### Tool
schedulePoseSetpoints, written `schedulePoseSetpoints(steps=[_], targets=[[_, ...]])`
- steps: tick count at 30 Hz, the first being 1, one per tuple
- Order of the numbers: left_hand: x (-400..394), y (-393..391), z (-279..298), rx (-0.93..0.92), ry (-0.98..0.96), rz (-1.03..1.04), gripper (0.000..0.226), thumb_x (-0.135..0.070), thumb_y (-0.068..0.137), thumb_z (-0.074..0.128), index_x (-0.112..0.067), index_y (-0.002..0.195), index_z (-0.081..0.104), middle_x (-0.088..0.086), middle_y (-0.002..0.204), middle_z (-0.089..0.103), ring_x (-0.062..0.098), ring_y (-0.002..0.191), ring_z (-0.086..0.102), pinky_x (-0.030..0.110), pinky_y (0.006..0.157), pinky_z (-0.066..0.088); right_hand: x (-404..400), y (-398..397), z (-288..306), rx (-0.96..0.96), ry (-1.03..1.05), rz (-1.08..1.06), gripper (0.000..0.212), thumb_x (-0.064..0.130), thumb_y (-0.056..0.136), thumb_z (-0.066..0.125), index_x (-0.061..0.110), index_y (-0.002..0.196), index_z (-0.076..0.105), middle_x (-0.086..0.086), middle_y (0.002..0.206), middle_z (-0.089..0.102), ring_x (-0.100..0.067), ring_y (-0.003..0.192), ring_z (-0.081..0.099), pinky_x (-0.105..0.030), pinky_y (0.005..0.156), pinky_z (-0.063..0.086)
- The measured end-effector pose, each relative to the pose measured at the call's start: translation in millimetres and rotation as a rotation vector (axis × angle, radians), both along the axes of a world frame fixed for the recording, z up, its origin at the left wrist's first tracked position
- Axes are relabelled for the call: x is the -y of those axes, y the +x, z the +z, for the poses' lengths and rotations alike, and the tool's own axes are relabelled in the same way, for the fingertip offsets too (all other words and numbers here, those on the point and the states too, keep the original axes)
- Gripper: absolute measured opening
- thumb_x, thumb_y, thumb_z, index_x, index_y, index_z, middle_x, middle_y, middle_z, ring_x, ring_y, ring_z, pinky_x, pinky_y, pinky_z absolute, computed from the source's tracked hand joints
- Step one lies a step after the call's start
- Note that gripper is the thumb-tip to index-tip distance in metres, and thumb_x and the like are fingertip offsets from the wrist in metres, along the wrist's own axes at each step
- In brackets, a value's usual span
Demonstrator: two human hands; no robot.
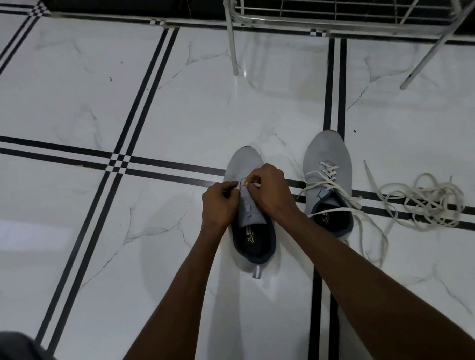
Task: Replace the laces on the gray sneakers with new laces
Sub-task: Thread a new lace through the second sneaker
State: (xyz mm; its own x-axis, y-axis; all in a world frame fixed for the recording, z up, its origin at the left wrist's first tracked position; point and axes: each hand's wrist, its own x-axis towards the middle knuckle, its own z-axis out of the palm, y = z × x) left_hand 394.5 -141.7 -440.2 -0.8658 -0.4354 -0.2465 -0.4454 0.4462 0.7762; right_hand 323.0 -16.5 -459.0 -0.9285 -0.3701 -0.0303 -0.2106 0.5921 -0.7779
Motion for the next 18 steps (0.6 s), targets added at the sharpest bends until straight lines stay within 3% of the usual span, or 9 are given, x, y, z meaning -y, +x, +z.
schedulePoseSetpoints(steps=[3, 10, 18], targets=[[3.7, 0.6, -1.7, 0.003, 0.088, 0.018, 0.027, -0.017, 0.097, 0.061, -0.013, 0.12, 0.075, 0.004, 0.115, 0.076, 0.017, 0.103, 0.07, 0.039, 0.096, 0.057, 2.0, 2.4, -1.1, 0.01, 0.002, -0.045, 0.009, 0.012, 0.088, 0.069, 0.01, 0.082, 0.075, -0.005, 0.09, 0.066, -0.007, 0.082, 0.057, -0.008, 0.073, 0.041], [9.4, 6.1, -4.6, -0.024, 0.241, 0.04, 0.027, -0.011, 0.101, 0.057, -0.01, 0.124, 0.072, 0.003, 0.119, 0.073, 0.013, 0.107, 0.067, 0.029, 0.096, 0.055, 8.5, 10.5, -6.8, 0.018, 0.054, -0.142, 0.017, 0.025, 0.093, 0.063, 0.013, 0.084, 0.07, -0.002, 0.094, 0.06, -0.013, 0.084, 0.059, -0.03, 0.071, 0.051], [9.0, 4.3, -9.0, -0.031, 0.216, 0.049, 0.027, -0.012, 0.101, 0.057, -0.01, 0.122, 0.074, 0.003, 0.115, 0.075, 0.014, 0.105, 0.069, 0.026, 0.092, 0.056, 13.8, 15.2, -13.1, 0.137, -0.099, -0.292, 0.009, 0.024, 0.089, 0.07, 0.016, 0.085, 0.073, 0.009, 0.086, 0.06, -0.008, 0.082, 0.063, -0.035, 0.077, 0.058]])
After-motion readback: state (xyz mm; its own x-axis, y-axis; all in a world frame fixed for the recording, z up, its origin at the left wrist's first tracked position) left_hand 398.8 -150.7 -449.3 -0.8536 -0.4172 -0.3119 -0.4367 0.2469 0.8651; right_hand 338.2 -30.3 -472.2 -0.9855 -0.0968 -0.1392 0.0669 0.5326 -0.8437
